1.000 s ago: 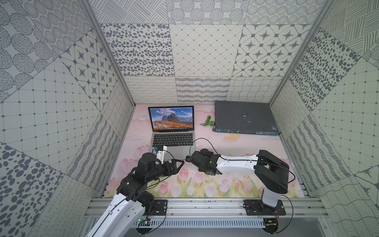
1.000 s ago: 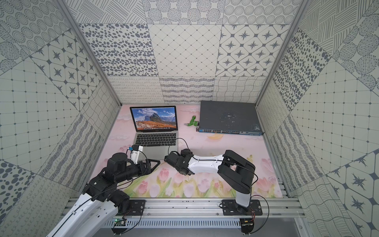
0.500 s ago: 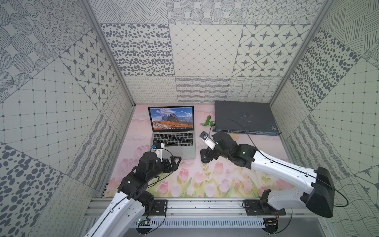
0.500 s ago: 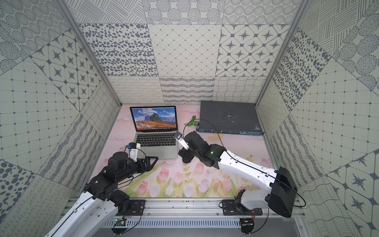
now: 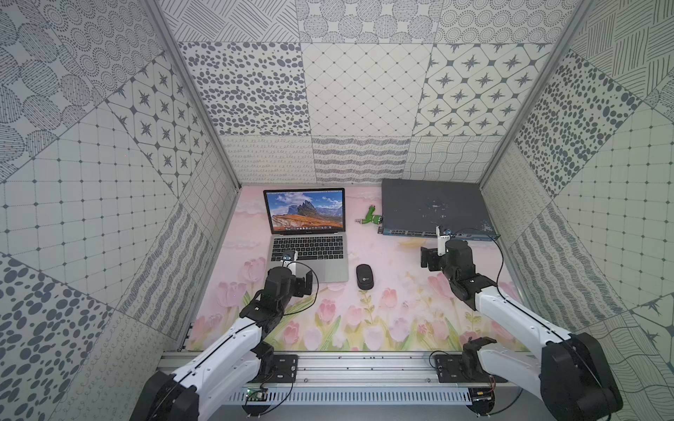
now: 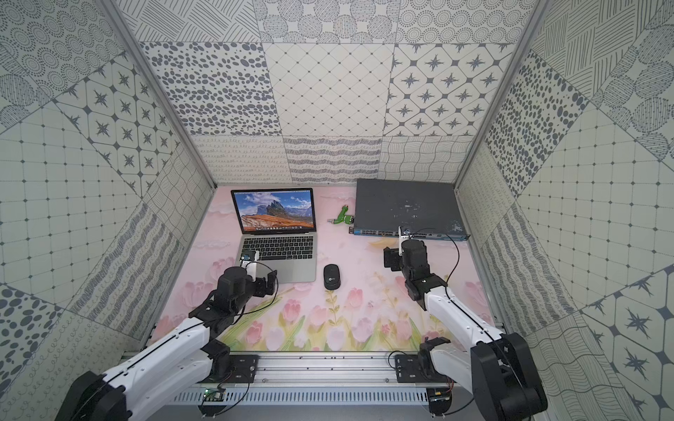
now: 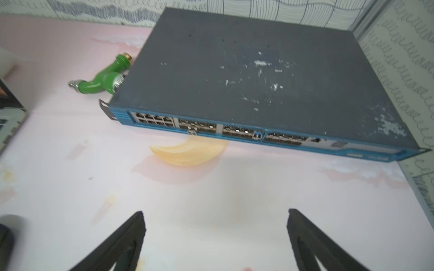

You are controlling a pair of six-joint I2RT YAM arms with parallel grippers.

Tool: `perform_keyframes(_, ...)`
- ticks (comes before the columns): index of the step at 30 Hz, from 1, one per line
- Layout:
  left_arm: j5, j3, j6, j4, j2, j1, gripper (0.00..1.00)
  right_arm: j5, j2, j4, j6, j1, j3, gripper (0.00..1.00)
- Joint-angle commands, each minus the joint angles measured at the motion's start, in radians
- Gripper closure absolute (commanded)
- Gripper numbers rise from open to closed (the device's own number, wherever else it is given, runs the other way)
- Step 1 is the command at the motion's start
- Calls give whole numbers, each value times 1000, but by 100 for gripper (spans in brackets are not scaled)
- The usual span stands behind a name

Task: Remove the wireless mouse receiver from the laptop
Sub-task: Reset both arms

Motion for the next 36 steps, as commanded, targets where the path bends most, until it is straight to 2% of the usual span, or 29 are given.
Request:
perform_keyframes(1,23,6,216,644,304,107,1,9,58,380,1,-72,-55,3)
perform_keyframes(3,120,16,173,760,407,156,1,47,164,546,-10,-110,-109,3)
perform_keyframes(4,148,38,146,792,487,190,1,79,222,687,-17,-126,-135,3)
perform_keyframes(5,176,47,131,828,539,212,1,31,222,717,-31,-138,-154,3)
perform_keyframes(7,239,73,132,818,582,234,1,-11,299,825,-6,-170,-175,3)
perform_keyframes(8,261,88,140,792,583,234,1,-14,389,937,3,-181,-190,3)
perform_keyframes(9,276,93,144,769,580,234,1,-5,492,1130,-11,-183,-210,3)
perform_keyframes(10,281,98,149,761,581,234,1,-42,461,1104,3,-193,-212,3)
perform_keyframes(11,260,111,140,745,583,235,1,-67,394,907,24,-211,-163,3)
perform_keyframes(12,234,136,126,697,582,236,1,-73,397,823,25,-217,-123,3)
perform_keyframes(13,231,158,125,644,578,235,1,-89,436,862,2,-209,-106,3)
perform_keyframes(16,234,160,132,644,581,234,1,-103,411,750,0,-205,-77,3)
perform_keyframes(18,237,155,133,651,581,234,1,-96,435,825,-1,-205,-92,3)
perform_keyframes(20,237,156,132,649,580,234,1,-102,424,778,-3,-205,-77,3)
perform_keyframes(36,237,157,133,651,582,234,1,-165,430,747,-41,-194,-55,3)
